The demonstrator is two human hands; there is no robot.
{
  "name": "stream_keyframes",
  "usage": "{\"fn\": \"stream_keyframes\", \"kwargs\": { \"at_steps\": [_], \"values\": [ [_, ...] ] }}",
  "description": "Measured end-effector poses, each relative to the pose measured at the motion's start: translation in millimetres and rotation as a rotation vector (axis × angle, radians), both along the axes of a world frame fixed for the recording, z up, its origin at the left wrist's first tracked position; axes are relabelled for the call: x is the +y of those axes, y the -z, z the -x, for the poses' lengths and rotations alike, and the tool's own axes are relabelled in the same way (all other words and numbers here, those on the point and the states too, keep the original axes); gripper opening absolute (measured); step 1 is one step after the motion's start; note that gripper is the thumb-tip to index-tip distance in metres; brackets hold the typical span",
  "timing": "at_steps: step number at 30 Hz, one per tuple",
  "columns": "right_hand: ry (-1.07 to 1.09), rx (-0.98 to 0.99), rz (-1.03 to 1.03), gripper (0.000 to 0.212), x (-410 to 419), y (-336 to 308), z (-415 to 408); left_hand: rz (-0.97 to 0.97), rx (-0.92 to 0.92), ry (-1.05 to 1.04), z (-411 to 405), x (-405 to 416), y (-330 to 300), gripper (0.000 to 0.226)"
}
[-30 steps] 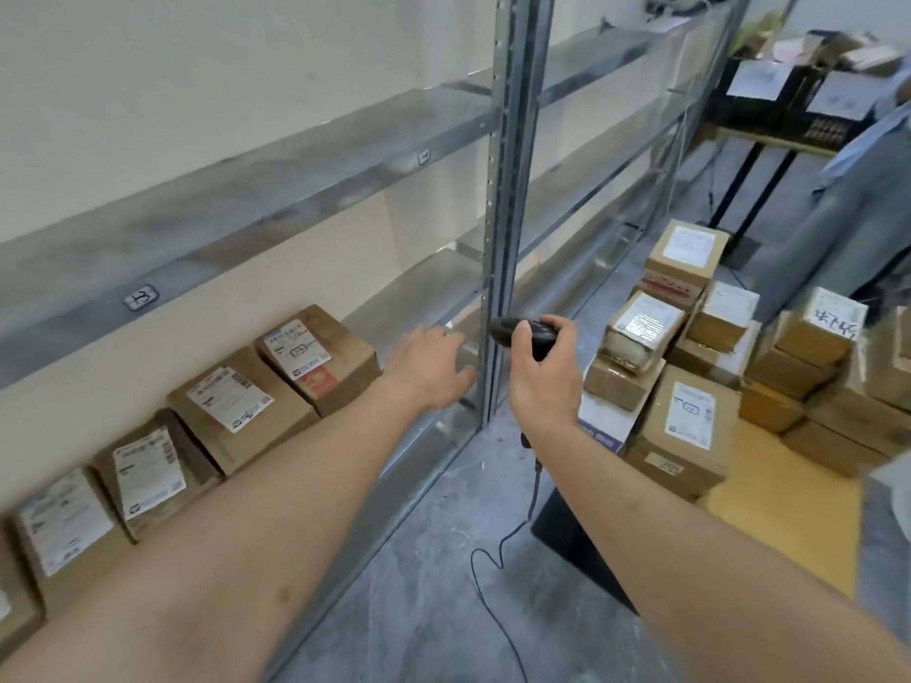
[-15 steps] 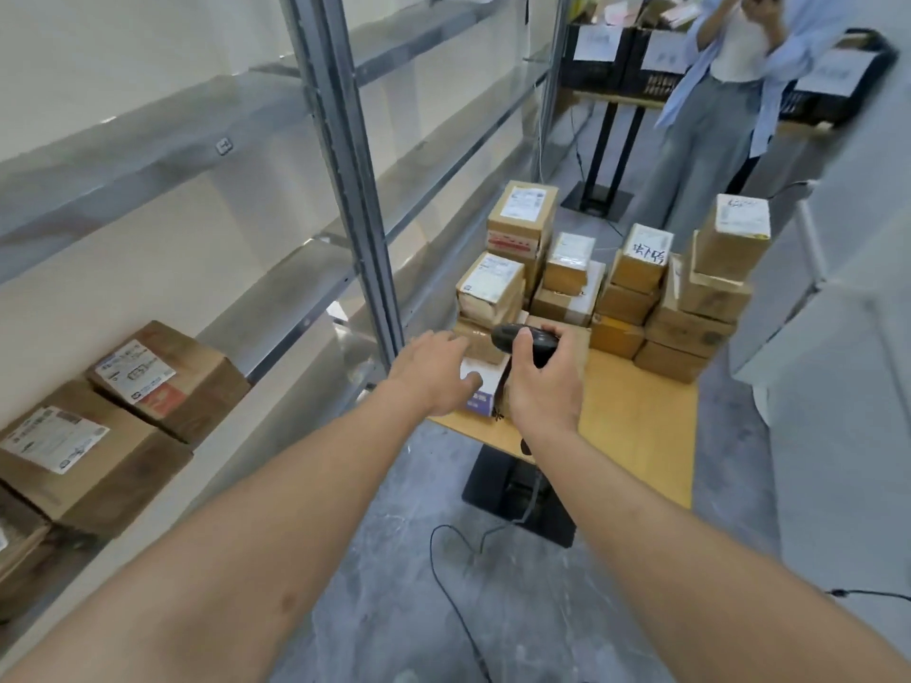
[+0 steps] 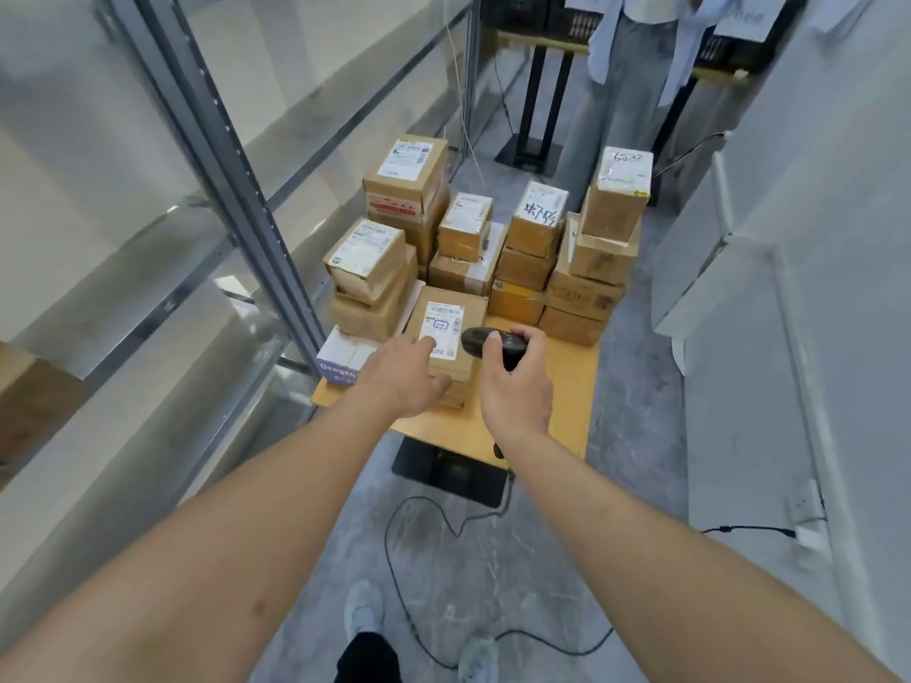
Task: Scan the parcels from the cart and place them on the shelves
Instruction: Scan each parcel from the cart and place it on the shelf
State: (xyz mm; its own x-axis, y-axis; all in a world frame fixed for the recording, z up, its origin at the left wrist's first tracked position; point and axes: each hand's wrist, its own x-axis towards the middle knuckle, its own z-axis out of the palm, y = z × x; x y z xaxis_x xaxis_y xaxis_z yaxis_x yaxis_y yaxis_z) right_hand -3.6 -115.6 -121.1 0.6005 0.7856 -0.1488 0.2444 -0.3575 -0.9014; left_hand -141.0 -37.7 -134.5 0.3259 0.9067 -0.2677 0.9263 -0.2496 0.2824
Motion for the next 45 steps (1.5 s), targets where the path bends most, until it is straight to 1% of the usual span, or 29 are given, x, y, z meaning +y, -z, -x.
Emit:
{"fn": "stream_keyframes", "kwargs": {
  "at_steps": [7,13,19,20,24,26,33,45],
  "values": [
    [0.071,0.0,0.064,0.03,34,32,-22,0.068,0.0,-0.009,-26,35,37,0.074],
    [0.145,0.005,0.14,0.033,65,63,-27,0.064,0.021,0.007,-32,74,74,0.086],
    [0.183,0.033,0.188,0.032,82,91,-27,0.132,0.045,-0.043,-38,90,104,0.088],
    [0.184,0.036,0.196,0.032,83,95,-27,0.127,0.064,-0.045,-41,91,108,0.092],
    [0.185,0.049,0.222,0.032,80,109,-29,0.093,0.141,-0.069,-51,94,124,0.122],
    [0.189,0.053,0.222,0.031,76,113,-31,0.079,0.166,-0.097,-52,92,130,0.13],
    [0.192,0.04,0.221,0.032,68,111,-43,0.127,0.201,-0.094,-56,81,125,0.141],
    [0.145,0.071,0.192,0.03,32,104,-32,0.232,0.182,-0.14,-43,22,112,0.149]
  ]
}}
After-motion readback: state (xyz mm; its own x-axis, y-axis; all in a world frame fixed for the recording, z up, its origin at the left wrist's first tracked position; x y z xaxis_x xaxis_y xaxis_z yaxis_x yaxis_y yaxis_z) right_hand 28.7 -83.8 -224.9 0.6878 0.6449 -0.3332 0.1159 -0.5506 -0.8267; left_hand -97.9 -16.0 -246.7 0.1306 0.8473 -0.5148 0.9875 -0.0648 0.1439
